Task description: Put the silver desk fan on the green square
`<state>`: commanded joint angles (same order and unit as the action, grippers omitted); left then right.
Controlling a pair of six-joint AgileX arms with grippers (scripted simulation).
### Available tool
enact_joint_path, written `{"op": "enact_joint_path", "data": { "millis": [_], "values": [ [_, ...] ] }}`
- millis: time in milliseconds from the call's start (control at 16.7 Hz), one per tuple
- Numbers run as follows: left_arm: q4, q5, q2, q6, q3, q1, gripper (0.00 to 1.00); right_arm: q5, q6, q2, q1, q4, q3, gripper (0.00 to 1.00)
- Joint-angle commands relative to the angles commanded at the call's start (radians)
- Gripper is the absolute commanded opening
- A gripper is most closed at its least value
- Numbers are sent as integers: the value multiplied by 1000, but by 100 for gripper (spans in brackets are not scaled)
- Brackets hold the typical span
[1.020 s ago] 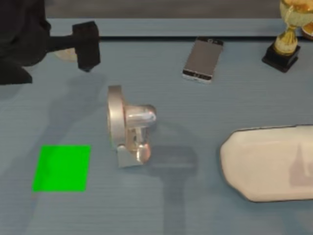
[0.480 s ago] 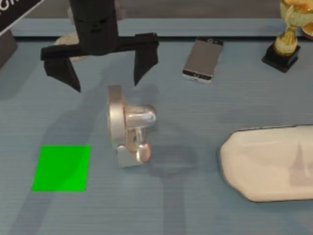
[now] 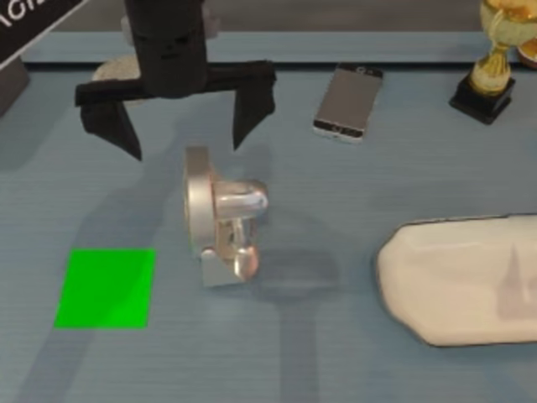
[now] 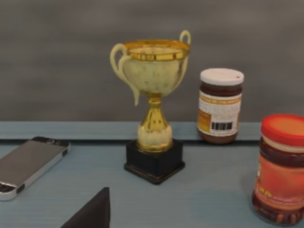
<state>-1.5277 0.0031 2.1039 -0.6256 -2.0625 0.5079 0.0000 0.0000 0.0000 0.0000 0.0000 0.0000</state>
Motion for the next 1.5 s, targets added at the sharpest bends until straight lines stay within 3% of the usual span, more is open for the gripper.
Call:
{"op": "enact_joint_path", "data": {
  "millis": [420, 660, 1440, 1500],
  "values": [
    [183, 0, -21, -1, 207, 2, 100, 0, 0, 0, 0, 0, 0, 100],
    [194, 0, -22, -1, 218, 2, 100, 0, 0, 0, 0, 0, 0, 100],
    [194, 0, -22, -1, 218, 2, 2, 0, 0, 0, 0, 0, 0, 100],
    [194, 0, -22, -1, 218, 2, 0, 0, 0, 0, 0, 0, 0, 100]
  ]
}}
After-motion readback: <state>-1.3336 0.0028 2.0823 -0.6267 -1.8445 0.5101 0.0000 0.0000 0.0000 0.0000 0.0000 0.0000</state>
